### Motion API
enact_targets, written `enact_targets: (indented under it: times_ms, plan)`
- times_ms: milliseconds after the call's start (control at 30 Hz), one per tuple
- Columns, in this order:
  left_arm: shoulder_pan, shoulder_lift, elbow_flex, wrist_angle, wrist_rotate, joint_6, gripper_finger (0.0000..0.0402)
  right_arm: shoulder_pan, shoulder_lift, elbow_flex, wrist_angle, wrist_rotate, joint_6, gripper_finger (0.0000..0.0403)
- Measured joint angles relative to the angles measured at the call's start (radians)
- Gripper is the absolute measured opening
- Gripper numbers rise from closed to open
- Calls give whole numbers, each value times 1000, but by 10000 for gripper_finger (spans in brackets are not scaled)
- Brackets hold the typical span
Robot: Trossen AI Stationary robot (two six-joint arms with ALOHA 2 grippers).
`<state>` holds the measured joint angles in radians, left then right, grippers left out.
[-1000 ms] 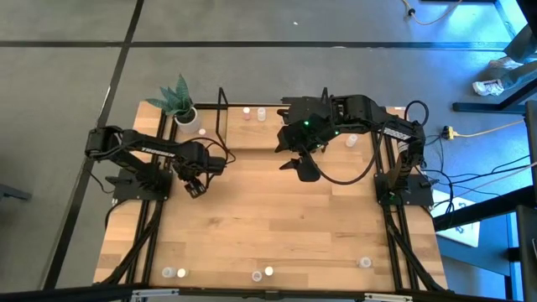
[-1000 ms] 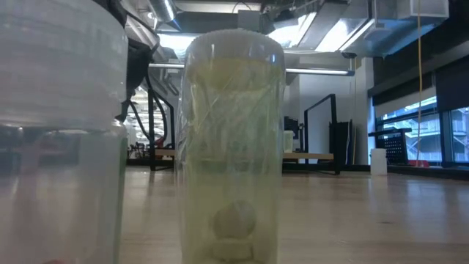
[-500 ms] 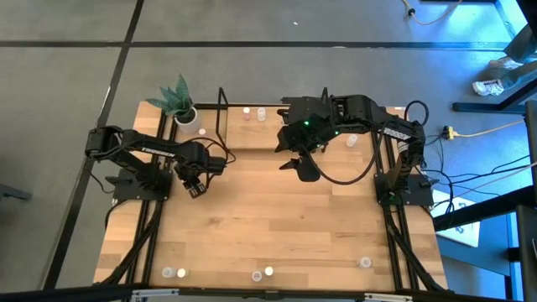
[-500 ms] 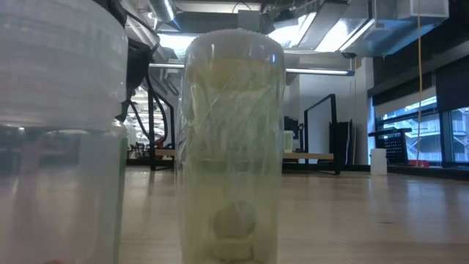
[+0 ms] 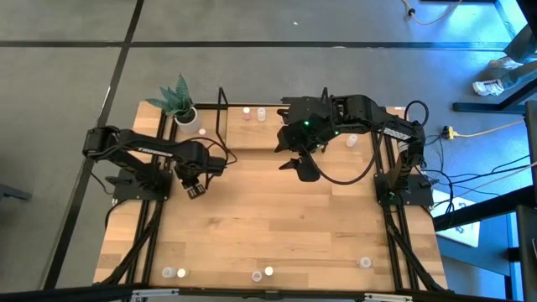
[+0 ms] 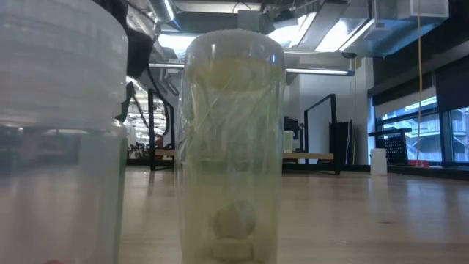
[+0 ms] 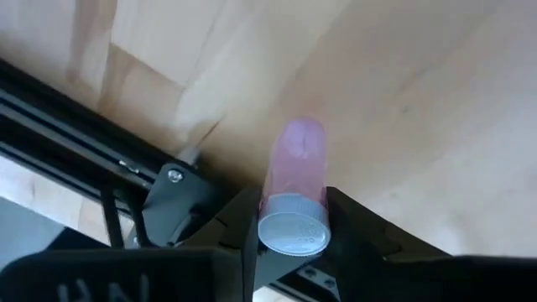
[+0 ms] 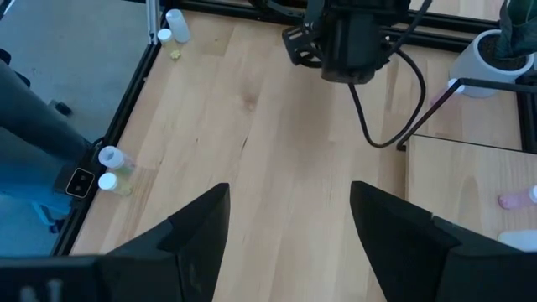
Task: Pick and place medicine bottles onto shelf by color
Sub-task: Put the bottom pink pill bottle on the shelf aligned with the other pink pill bottle
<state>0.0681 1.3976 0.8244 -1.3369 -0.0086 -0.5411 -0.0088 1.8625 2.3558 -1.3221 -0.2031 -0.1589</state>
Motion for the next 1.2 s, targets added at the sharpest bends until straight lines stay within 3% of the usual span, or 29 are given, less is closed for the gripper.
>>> enact_targets:
  times_ms: [200, 500, 733, 1033, 1200]
  plan:
    - [-60, -40, 144, -82, -1, -16, 95, 0, 0, 0, 9, 0, 0, 249]
    - [-151, -54, 444, -189, -11, -182, 95, 0, 0, 0, 26, 0, 0, 249]
    - [-163, -54, 648, -191, -97, -243, 95, 0, 0, 0, 34, 0, 0, 249]
    - [-77, 24, 858, -182, -134, -143, 95, -2, 0, 0, 71, 4, -34, 249]
    - [-30, 128, 984, -182, -166, -2, 95, -2, -3, 0, 65, 132, -26, 249]
